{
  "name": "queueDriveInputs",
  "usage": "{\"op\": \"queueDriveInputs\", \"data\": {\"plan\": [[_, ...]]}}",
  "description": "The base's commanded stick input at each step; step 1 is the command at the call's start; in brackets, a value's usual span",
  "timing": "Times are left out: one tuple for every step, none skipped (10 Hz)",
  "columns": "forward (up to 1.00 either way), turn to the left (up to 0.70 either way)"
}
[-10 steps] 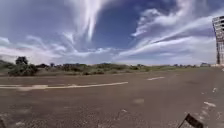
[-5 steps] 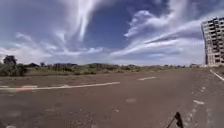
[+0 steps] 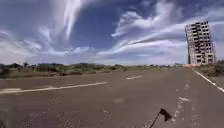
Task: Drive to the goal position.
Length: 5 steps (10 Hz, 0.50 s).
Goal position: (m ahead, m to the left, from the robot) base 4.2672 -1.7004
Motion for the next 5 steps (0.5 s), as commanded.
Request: {"op": "queueDriveInputs", "data": {"plan": [[1.00, -0.40], [1.00, -0.40], [1.00, -0.40], [1.00, -0.40], [1.00, -0.40]]}}
